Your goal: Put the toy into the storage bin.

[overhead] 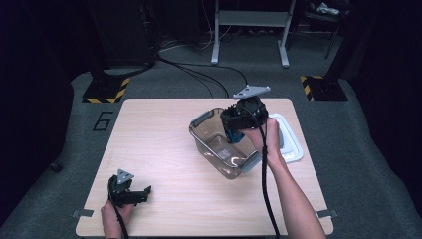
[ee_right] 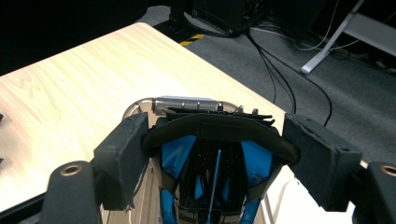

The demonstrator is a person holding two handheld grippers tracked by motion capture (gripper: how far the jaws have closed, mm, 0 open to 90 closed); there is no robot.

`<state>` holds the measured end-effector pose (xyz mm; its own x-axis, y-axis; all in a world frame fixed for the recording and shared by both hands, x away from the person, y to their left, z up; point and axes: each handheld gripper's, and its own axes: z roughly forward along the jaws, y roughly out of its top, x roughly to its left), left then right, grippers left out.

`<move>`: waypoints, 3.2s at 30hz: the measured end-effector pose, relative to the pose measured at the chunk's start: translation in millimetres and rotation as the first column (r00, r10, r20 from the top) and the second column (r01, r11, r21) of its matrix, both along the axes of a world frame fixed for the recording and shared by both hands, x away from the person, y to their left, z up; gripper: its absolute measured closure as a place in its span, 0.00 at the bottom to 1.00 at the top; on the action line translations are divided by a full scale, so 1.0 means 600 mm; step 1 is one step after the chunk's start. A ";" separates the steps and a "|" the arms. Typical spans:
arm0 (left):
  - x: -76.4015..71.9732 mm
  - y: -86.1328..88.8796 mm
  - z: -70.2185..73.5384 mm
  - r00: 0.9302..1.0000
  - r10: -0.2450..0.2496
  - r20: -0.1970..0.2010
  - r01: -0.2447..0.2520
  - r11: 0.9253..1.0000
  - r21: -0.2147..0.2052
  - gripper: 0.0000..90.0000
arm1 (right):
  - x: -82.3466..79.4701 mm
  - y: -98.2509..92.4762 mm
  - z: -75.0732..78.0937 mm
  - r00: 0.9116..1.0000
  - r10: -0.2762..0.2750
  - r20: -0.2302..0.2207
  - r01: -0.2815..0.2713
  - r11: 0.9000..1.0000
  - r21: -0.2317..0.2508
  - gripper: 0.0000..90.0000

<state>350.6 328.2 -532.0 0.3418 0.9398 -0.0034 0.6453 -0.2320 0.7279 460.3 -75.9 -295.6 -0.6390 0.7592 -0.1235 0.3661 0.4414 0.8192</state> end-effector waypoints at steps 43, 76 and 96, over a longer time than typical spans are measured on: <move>0.000 0.000 0.000 1.000 0.000 0.000 0.000 1.000 0.001 0.02 | 0.002 -0.050 -0.160 0.982 -0.011 -0.188 0.015 1.000 0.021 0.27; 0.000 0.000 0.000 1.000 0.000 0.001 0.000 1.000 0.002 0.02 | -0.008 -0.061 -0.160 0.959 0.019 -0.283 -0.033 0.999 -0.043 0.27; 0.000 0.000 0.000 1.000 0.000 0.001 0.000 1.000 0.002 0.02 | -0.034 -0.068 -0.164 0.969 0.007 -0.247 -0.020 0.999 -0.047 0.26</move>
